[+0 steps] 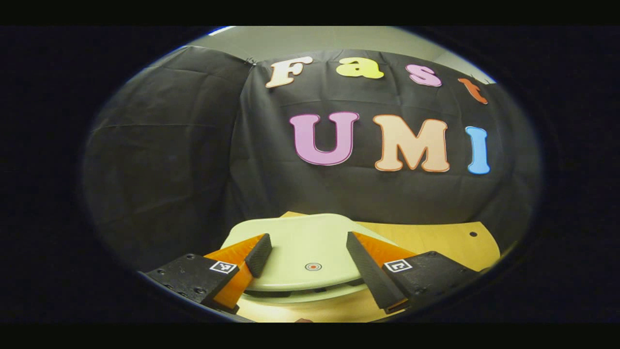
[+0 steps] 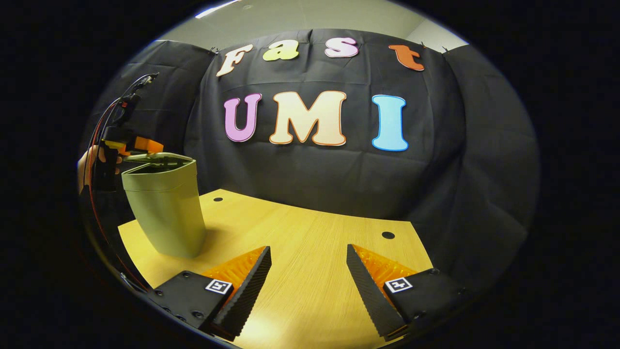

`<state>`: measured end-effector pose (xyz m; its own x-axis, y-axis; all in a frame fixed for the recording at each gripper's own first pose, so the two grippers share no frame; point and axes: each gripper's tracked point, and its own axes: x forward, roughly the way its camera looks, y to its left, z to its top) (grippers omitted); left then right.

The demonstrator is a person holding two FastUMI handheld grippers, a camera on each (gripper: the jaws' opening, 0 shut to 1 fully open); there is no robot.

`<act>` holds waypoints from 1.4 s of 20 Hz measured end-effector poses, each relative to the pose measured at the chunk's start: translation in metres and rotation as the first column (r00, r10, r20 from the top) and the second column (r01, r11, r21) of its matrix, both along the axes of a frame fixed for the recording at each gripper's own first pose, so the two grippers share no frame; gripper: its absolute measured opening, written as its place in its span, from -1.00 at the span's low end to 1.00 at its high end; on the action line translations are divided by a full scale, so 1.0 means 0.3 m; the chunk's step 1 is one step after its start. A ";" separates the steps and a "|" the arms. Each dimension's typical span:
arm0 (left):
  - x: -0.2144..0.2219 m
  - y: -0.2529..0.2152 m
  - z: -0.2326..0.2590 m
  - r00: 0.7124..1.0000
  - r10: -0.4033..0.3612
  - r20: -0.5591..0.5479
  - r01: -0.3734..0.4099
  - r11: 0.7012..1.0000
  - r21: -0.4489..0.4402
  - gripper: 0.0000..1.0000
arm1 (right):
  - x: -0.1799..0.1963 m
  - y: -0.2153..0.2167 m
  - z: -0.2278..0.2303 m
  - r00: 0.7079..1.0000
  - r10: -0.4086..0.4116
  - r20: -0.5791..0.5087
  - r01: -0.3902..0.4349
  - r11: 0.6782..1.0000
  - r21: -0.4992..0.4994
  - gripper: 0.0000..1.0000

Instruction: Press the lid of the desktop garbage bin to open it, pick up the crumpled paper on the desktop and throw it into the bin, then pick up the pop can on the desktop and drop it into the bin, and finally close the garbage bin lid.

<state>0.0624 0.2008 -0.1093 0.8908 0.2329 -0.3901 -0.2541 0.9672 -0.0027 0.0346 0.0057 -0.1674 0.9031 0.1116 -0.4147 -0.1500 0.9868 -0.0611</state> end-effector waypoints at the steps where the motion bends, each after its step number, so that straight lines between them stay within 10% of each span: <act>1: -0.004 -0.002 -0.010 1.000 0.000 -0.004 0.001 1.000 0.008 0.87 | -0.001 0.003 -0.003 1.000 0.002 -0.003 -0.002 1.000 -0.002 0.96; 18: -0.051 -0.029 -0.090 1.000 0.018 -0.003 -0.018 0.999 0.042 0.86 | 0.025 0.086 0.000 0.999 0.038 0.005 -0.038 0.998 0.051 0.97; 22: -0.059 -0.050 -0.043 0.981 -0.035 0.191 0.025 0.998 0.055 0.89 | 0.036 0.054 0.042 0.999 0.003 0.041 -0.006 0.998 0.068 1.00; 28: -0.082 -0.089 -0.024 0.983 -0.102 0.150 0.094 0.994 0.056 0.90 | 0.017 0.020 0.082 0.998 -0.030 0.059 0.026 0.997 0.074 1.00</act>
